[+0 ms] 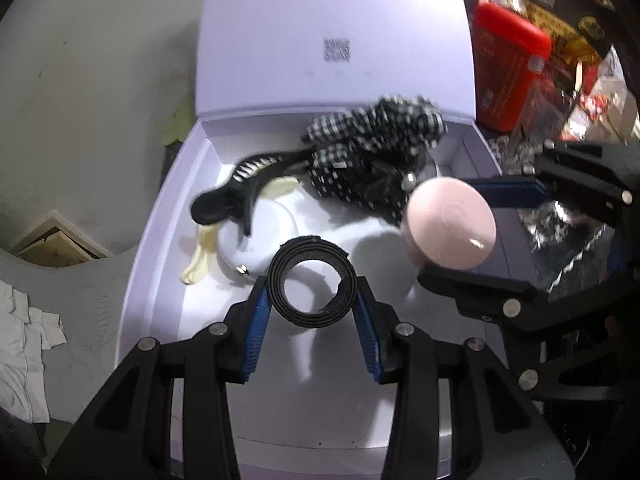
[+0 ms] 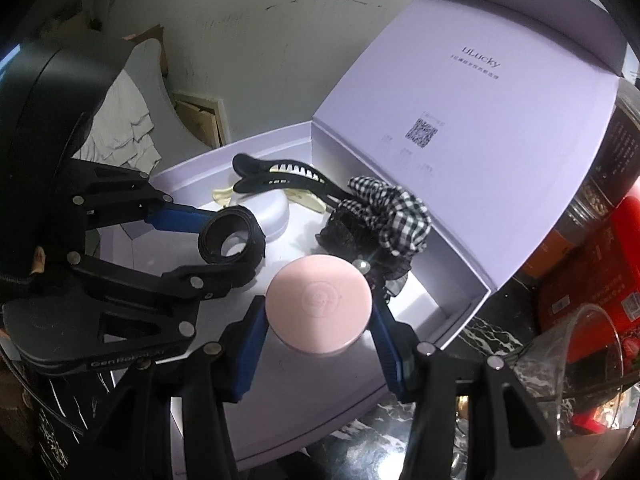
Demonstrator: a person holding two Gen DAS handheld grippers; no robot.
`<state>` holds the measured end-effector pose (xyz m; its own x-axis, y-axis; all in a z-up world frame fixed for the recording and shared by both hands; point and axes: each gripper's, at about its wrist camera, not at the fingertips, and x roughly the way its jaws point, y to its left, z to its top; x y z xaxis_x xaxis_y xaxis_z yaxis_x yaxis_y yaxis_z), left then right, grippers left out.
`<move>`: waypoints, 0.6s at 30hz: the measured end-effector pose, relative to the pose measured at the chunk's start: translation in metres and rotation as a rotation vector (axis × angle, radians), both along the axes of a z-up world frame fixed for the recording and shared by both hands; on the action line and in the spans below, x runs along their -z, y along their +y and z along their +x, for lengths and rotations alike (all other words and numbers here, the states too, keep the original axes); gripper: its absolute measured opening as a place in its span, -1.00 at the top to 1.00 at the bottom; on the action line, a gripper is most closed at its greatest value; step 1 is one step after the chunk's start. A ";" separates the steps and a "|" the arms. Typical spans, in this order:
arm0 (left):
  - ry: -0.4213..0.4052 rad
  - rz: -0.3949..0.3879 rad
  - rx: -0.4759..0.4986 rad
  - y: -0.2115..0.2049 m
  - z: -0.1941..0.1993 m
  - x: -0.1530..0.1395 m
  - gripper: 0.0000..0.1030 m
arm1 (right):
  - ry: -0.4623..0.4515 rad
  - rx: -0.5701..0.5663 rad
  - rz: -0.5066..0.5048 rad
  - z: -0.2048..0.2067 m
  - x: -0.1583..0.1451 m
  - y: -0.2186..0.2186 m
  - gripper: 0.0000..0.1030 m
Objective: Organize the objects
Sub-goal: 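Carry the rubber ring and pink compact with both tools into the white box, then open the left tool to drop the ring while the right tool releases the compact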
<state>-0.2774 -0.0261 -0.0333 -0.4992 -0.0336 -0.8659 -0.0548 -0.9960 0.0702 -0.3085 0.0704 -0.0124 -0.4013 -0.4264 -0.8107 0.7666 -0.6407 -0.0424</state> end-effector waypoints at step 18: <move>-0.069 0.012 -0.015 -0.008 -0.009 0.020 0.23 | -0.020 -0.013 0.055 -0.003 0.020 -0.010 -0.01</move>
<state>-0.2862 -0.0343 -0.0535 -0.4374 -0.0301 -0.8988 -0.0443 -0.9975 0.0550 -0.3116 0.0601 -0.0326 -0.3792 -0.3860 -0.8409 0.7758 -0.6280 -0.0616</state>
